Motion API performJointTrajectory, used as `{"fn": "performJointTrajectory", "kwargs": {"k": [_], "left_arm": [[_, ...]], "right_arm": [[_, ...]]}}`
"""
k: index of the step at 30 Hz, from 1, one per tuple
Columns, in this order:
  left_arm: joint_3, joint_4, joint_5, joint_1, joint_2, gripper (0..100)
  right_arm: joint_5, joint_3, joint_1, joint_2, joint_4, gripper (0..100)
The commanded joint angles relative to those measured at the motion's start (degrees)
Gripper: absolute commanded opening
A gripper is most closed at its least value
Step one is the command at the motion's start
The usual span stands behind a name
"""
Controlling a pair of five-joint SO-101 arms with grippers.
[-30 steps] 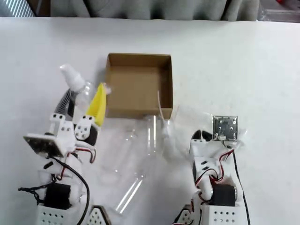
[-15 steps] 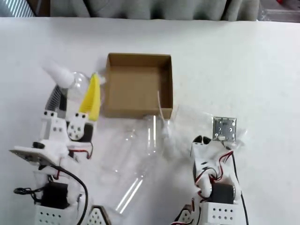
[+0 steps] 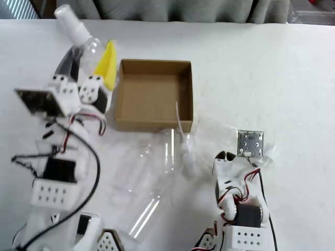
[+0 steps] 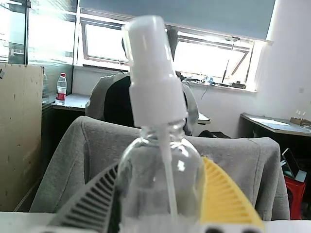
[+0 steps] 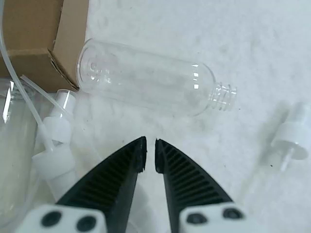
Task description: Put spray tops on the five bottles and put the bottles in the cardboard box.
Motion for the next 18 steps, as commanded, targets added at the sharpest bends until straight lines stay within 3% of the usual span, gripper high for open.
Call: {"fn": "performJointTrajectory", "kwargs": {"k": [1, 7, 14, 18], "left_arm": [[-3.8, -8.6, -0.3, 0.0, 7.3, 2], [-4.0, -15.6, -0.3, 0.1, 18.5, 2], [-4.3, -30.8, -0.3, 0.1, 31.6, 2], [-5.0, -35.4, -0.3, 0.5, 37.8, 2]], "right_arm": [[0.1, 0.5, -0.3, -0.3, -1.0, 1.8], [0.1, 0.5, -0.3, -0.3, -1.0, 1.8], [0.1, 0.5, -0.6, -0.3, -1.1, 1.8], [0.2, 0.5, -0.6, -0.3, -1.4, 1.8]]}}
